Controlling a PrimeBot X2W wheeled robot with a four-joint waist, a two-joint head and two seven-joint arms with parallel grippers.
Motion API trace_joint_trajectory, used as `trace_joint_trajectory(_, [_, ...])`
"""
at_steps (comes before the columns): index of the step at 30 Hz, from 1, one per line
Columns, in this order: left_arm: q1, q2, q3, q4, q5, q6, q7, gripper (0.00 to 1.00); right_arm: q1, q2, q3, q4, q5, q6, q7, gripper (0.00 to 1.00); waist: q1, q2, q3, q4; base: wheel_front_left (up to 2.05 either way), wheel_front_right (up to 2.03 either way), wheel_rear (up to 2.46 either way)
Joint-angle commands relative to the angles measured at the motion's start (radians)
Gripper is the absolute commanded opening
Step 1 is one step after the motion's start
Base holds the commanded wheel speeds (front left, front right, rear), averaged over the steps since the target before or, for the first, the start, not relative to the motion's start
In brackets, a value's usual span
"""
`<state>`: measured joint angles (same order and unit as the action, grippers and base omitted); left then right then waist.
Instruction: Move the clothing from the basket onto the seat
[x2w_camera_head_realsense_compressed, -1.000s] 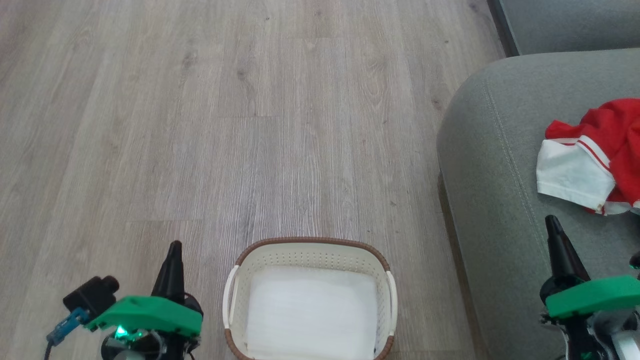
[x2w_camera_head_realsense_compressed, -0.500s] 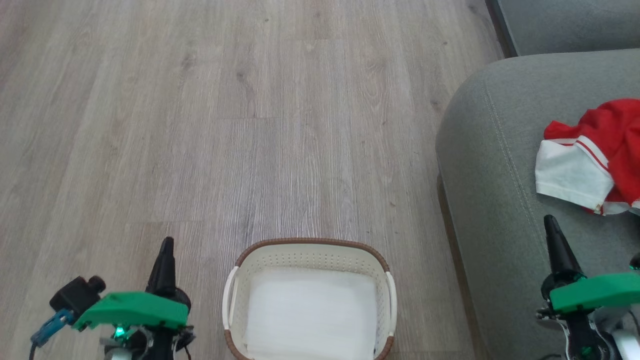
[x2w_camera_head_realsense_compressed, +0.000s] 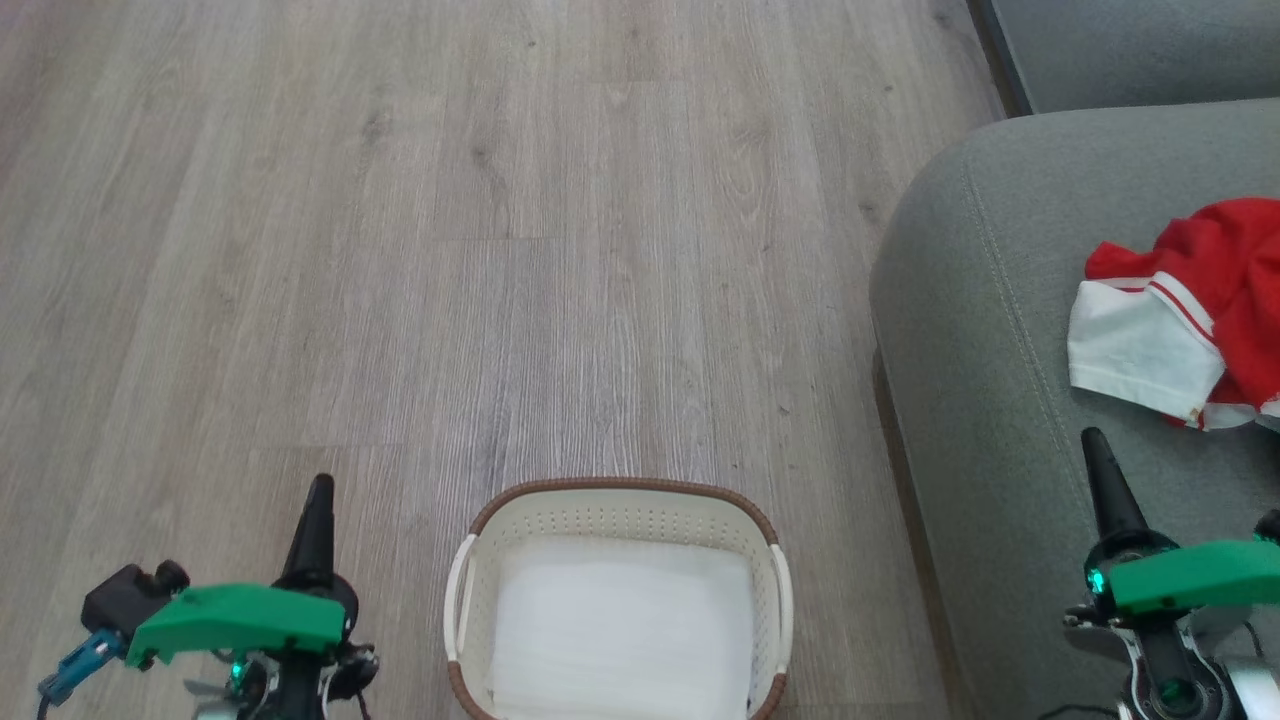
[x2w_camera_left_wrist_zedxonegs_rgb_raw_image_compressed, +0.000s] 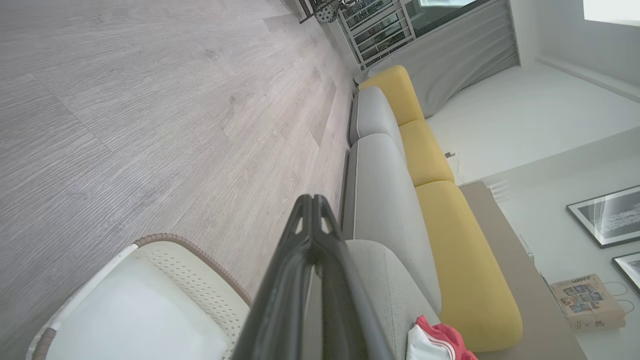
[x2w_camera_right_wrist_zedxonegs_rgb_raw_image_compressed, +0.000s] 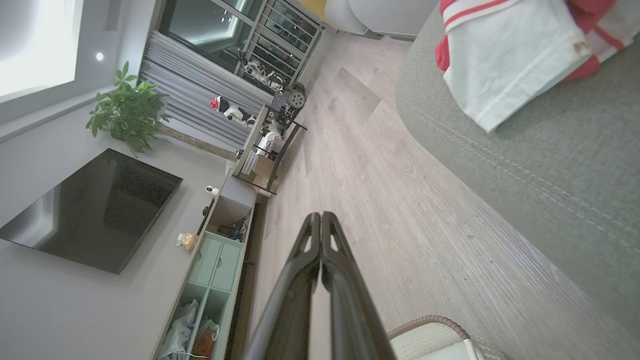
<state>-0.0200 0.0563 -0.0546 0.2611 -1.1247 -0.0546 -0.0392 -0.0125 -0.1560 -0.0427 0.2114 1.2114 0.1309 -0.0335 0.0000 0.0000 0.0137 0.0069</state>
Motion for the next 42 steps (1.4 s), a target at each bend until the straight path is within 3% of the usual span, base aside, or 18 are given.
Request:
trace_joint_trajectory(1, [-0.057, 0.013, 0.030, -0.029, -0.028, -0.013, 0.009, 0.00, -0.049, 0.000, 0.001, -0.027, 0.027, 0.000, 0.011, 0.00, 0.0000, 0.0000, 0.000, 0.000, 0.00, 0.00, 0.00])
trace_joint_trajectory(42, [-0.084, 0.011, 0.138, -0.017, -0.471, -0.072, 0.126, 0.00, -0.091, 0.091, -0.056, 0.029, 0.382, 0.000, 0.129, 0.00, 0.0000, 0.0000, -0.010, -0.006, 0.00, 0.00, 0.00])
